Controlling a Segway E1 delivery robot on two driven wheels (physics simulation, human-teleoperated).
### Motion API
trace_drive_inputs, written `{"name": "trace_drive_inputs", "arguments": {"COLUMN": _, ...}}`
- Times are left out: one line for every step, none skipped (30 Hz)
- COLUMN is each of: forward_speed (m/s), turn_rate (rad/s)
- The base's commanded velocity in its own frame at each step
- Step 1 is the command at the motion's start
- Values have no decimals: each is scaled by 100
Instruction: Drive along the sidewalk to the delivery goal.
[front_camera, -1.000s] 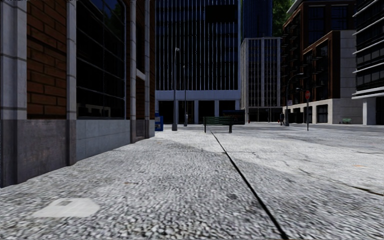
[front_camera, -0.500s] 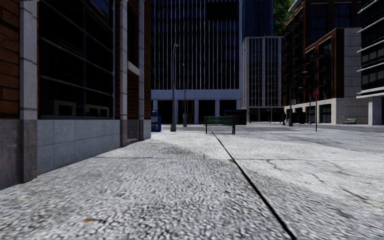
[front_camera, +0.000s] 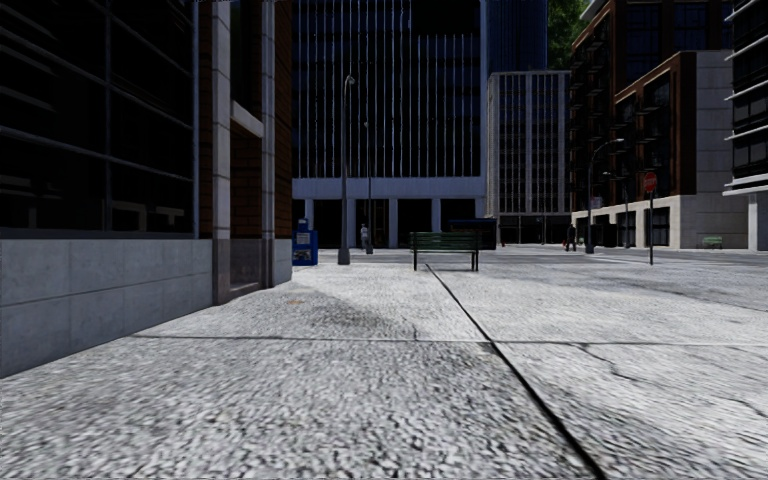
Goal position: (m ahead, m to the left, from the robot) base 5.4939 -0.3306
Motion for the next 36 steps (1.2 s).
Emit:
{"name": "trace_drive_inputs", "arguments": {"forward_speed": 177, "turn_rate": 0}}
{"name": "trace_drive_inputs", "arguments": {"forward_speed": 181, "turn_rate": 0}}
{"name": "trace_drive_inputs", "arguments": {"forward_speed": 182, "turn_rate": 0}}
{"name": "trace_drive_inputs", "arguments": {"forward_speed": 183, "turn_rate": 0}}
{"name": "trace_drive_inputs", "arguments": {"forward_speed": 183, "turn_rate": 0}}
{"name": "trace_drive_inputs", "arguments": {"forward_speed": 183, "turn_rate": 0}}
{"name": "trace_drive_inputs", "arguments": {"forward_speed": 183, "turn_rate": 0}}
{"name": "trace_drive_inputs", "arguments": {"forward_speed": 185, "turn_rate": 0}}
{"name": "trace_drive_inputs", "arguments": {"forward_speed": 191, "turn_rate": 0}}
{"name": "trace_drive_inputs", "arguments": {"forward_speed": 194, "turn_rate": 0}}
{"name": "trace_drive_inputs", "arguments": {"forward_speed": 195, "turn_rate": 0}}
{"name": "trace_drive_inputs", "arguments": {"forward_speed": 195, "turn_rate": 0}}
{"name": "trace_drive_inputs", "arguments": {"forward_speed": 195, "turn_rate": 0}}
{"name": "trace_drive_inputs", "arguments": {"forward_speed": 195, "turn_rate": 0}}
{"name": "trace_drive_inputs", "arguments": {"forward_speed": 196, "turn_rate": 0}}
{"name": "trace_drive_inputs", "arguments": {"forward_speed": 196, "turn_rate": 0}}
{"name": "trace_drive_inputs", "arguments": {"forward_speed": 196, "turn_rate": 0}}
{"name": "trace_drive_inputs", "arguments": {"forward_speed": 196, "turn_rate": 0}}
{"name": "trace_drive_inputs", "arguments": {"forward_speed": 196, "turn_rate": 0}}
{"name": "trace_drive_inputs", "arguments": {"forward_speed": 196, "turn_rate": 0}}
{"name": "trace_drive_inputs", "arguments": {"forward_speed": 196, "turn_rate": 0}}
{"name": "trace_drive_inputs", "arguments": {"forward_speed": 196, "turn_rate": 0}}
{"name": "trace_drive_inputs", "arguments": {"forward_speed": 196, "turn_rate": 0}}
{"name": "trace_drive_inputs", "arguments": {"forward_speed": 196, "turn_rate": 0}}
{"name": "trace_drive_inputs", "arguments": {"forward_speed": 196, "turn_rate": 0}}
{"name": "trace_drive_inputs", "arguments": {"forward_speed": 196, "turn_rate": 0}}
{"name": "trace_drive_inputs", "arguments": {"forward_speed": 196, "turn_rate": 0}}
{"name": "trace_drive_inputs", "arguments": {"forward_speed": 196, "turn_rate": 0}}
{"name": "trace_drive_inputs", "arguments": {"forward_speed": 196, "turn_rate": 0}}
{"name": "trace_drive_inputs", "arguments": {"forward_speed": 196, "turn_rate": 0}}
{"name": "trace_drive_inputs", "arguments": {"forward_speed": 196, "turn_rate": 0}}
{"name": "trace_drive_inputs", "arguments": {"forward_speed": 196, "turn_rate": 0}}
{"name": "trace_drive_inputs", "arguments": {"forward_speed": 196, "turn_rate": 0}}
{"name": "trace_drive_inputs", "arguments": {"forward_speed": 196, "turn_rate": 0}}
{"name": "trace_drive_inputs", "arguments": {"forward_speed": 196, "turn_rate": 0}}
{"name": "trace_drive_inputs", "arguments": {"forward_speed": 196, "turn_rate": 0}}
